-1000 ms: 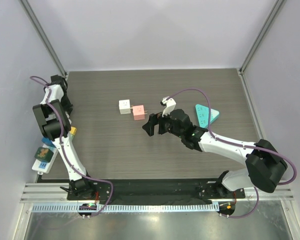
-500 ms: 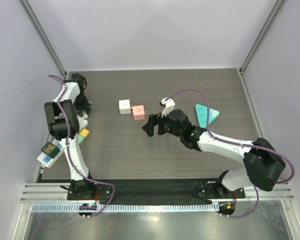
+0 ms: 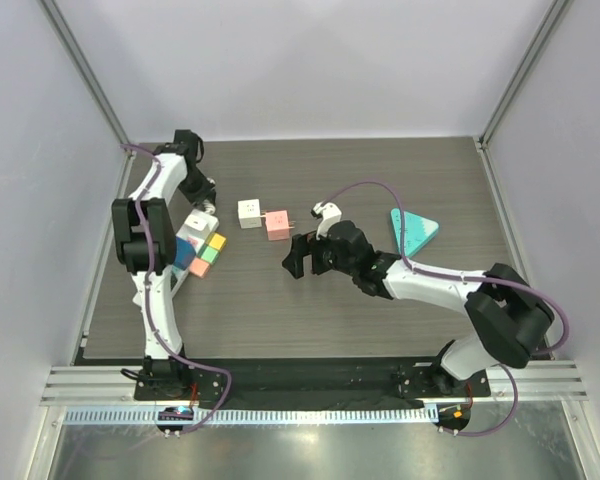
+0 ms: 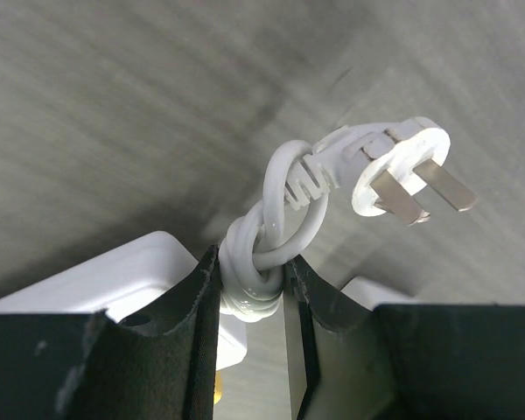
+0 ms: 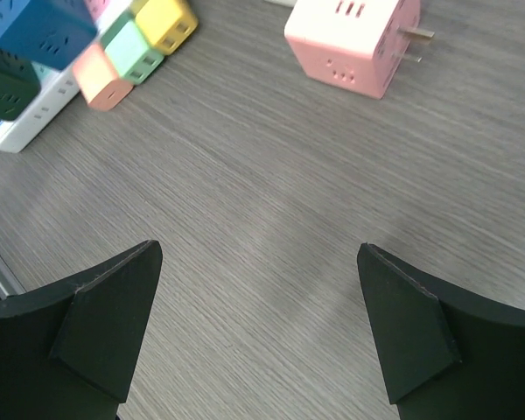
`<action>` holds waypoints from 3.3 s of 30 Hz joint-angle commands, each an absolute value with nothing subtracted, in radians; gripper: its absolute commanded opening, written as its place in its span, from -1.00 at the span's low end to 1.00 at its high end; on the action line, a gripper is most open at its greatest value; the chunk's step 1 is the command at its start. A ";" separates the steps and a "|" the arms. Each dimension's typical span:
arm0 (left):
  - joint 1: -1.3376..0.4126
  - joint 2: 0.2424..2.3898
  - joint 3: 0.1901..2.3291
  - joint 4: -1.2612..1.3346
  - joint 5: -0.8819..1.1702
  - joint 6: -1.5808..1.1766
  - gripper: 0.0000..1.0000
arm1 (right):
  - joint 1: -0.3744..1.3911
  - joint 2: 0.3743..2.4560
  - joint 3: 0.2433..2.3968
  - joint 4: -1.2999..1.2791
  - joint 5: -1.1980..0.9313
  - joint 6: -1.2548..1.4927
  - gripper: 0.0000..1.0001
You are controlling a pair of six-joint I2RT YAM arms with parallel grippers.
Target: Pull the plug off the socket
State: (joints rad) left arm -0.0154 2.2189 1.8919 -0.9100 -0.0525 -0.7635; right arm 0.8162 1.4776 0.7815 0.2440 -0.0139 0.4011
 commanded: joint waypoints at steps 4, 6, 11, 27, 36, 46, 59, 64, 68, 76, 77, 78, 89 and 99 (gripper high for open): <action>-0.020 2.286 2.034 -0.890 -0.026 -0.813 -0.16 | 0.815 1.584 0.876 0.296 -0.100 0.439 0.99; -0.021 2.281 2.071 -0.908 -0.055 -0.789 0.32 | 0.815 1.612 0.890 0.298 -0.115 0.449 1.00; -0.005 2.203 2.146 -0.994 -0.083 -0.727 0.98 | 0.818 1.644 0.899 0.304 -0.123 0.456 0.99; 0.367 1.526 1.197 -0.812 -0.120 -0.816 0.51 | 0.821 1.594 0.871 0.316 -0.160 0.486 1.00; 0.367 1.560 1.043 -0.787 -0.121 -0.865 0.51 | 0.830 1.582 0.905 0.209 -0.121 0.451 0.99; 0.345 1.339 0.752 -0.690 0.089 -1.035 0.25 | 0.838 1.597 0.920 0.199 -0.126 0.466 0.99; 0.061 0.972 0.534 -0.697 0.092 -1.253 0.15 | 0.877 1.650 1.015 0.112 -0.129 0.423 0.99; 0.061 0.864 0.555 -0.735 0.035 -1.215 0.01 | 0.928 1.726 1.170 -0.023 -0.130 0.361 0.99; 0.061 0.922 0.540 -0.670 0.132 -1.166 -0.16 | 1.000 1.821 1.314 -0.115 -0.066 0.325 0.95; 0.060 0.977 0.517 -0.591 0.170 -1.141 -0.28 | 1.103 1.960 1.482 -0.150 0.060 0.327 0.79; 0.061 0.986 0.515 -0.578 0.173 -1.141 -0.28 | 1.107 1.973 1.494 -0.153 0.067 0.327 0.79; 0.061 0.994 0.514 -0.575 0.173 -1.138 -0.27 | 1.111 1.983 1.506 -0.158 0.080 0.333 0.79; 0.061 1.097 0.466 -0.489 0.193 -1.137 -0.31 | 1.135 2.082 1.595 -0.164 0.178 0.333 0.73; 0.061 1.114 0.457 -0.538 0.147 -1.135 -0.58 | 1.166 2.144 1.661 -0.196 0.319 0.348 0.46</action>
